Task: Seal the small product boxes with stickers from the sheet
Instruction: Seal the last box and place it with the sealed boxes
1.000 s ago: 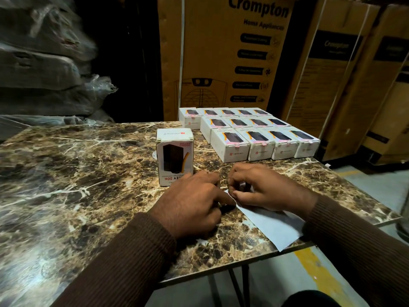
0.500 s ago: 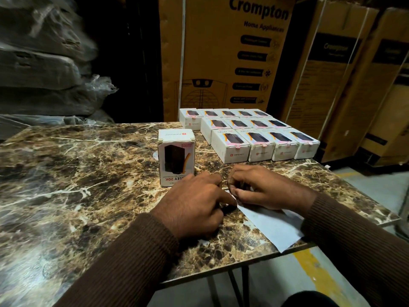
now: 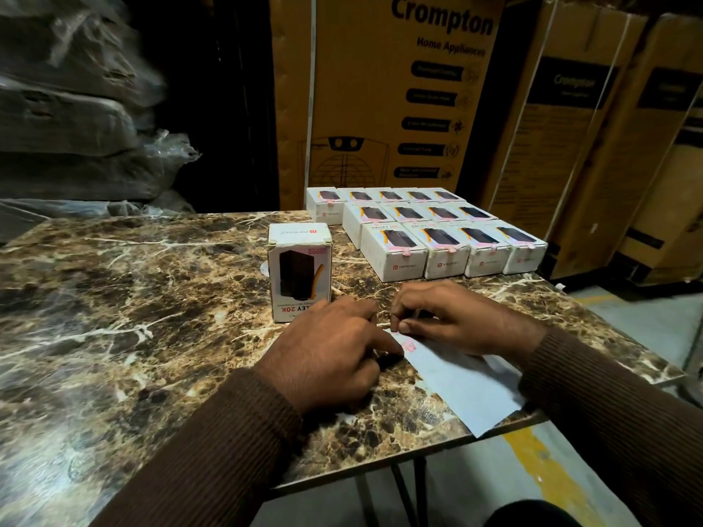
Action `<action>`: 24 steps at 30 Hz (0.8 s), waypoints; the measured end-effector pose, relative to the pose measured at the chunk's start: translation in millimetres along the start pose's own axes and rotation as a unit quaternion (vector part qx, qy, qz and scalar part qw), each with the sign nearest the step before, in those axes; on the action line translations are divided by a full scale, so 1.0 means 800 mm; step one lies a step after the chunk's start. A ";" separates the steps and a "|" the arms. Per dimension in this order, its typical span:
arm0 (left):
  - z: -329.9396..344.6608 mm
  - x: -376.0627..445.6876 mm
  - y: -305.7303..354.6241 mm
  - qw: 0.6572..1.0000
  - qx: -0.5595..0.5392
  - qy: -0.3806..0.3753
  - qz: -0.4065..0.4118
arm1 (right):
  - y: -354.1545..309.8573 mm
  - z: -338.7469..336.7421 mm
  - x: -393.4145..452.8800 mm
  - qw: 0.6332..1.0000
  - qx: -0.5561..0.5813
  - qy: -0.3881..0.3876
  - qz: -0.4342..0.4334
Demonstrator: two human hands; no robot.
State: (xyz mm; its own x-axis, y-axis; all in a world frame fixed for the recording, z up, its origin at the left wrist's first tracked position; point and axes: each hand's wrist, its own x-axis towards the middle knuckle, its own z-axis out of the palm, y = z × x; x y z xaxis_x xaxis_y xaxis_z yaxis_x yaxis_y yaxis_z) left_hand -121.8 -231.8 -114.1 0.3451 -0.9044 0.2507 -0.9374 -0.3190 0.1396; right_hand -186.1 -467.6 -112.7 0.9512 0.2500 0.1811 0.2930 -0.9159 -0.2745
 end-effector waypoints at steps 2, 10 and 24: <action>0.001 -0.001 -0.001 1.000 -0.003 0.005 0.003 | 0.002 -0.002 -0.001 1.000 0.014 0.003 0.000; 0.004 -0.004 -0.003 0.999 0.010 0.020 0.025 | -0.002 -0.005 -0.009 1.000 0.003 0.006 0.022; 0.011 -0.004 0.009 0.998 -0.001 0.016 0.055 | -0.020 -0.002 -0.003 0.988 -0.149 -0.032 -0.002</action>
State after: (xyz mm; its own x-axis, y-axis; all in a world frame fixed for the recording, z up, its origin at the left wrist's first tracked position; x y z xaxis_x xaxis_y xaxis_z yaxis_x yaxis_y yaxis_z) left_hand -129.9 -233.5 -122.3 0.2409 -0.9245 0.2953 -0.9698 -0.2172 0.1112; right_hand -193.1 -454.2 -107.2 0.9573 0.2636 0.1188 0.2634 -0.9645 0.0174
